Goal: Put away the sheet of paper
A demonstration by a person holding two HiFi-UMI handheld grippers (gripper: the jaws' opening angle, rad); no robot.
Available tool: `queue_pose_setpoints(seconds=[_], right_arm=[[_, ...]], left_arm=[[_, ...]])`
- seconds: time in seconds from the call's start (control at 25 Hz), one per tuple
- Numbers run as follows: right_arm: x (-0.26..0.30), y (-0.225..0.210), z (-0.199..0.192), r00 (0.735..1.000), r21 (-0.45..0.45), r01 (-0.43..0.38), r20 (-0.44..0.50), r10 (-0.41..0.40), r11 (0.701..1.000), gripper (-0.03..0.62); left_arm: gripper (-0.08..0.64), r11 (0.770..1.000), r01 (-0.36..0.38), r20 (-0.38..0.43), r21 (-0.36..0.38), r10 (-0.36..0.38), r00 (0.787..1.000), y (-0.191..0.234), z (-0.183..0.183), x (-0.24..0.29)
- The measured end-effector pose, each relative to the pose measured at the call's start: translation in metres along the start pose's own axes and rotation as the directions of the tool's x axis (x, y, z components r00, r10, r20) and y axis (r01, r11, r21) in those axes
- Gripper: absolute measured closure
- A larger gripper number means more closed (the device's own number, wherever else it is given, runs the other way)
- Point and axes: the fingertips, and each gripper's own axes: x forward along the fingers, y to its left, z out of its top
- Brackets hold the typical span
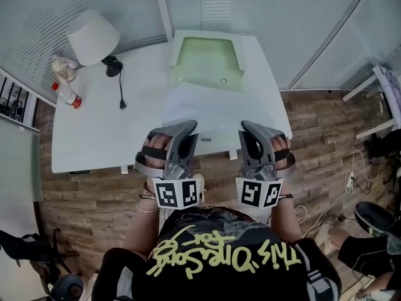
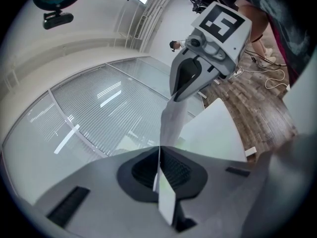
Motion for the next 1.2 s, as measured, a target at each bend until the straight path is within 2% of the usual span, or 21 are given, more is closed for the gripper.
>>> queue_pose_setpoints(seconds=[0.64,0.96,1.2], right_arm=[[0.067,0.004,-0.001,0.998,0.012,-0.001,-0.06,0.002,1.0,0.583],[0.076,0.002,-0.004,0.997,0.02,0.023,-0.074,-0.021,1.0,0.583],[0.088,0.004,-0.013,0.998,0.017,-0.006,-0.062,0.008,1.0,0.583]], left_arm=[[0.552,0.997,0.068,0.046,-0.024,-0.067,0.997,0.017,-0.048,0.046],[0.552,0.997,0.071,0.078,-0.037,-0.068,0.995,0.019,-0.052,0.055],[0.552,0.995,0.09,0.065,-0.052,-0.086,0.994,0.016,-0.057,0.066]])
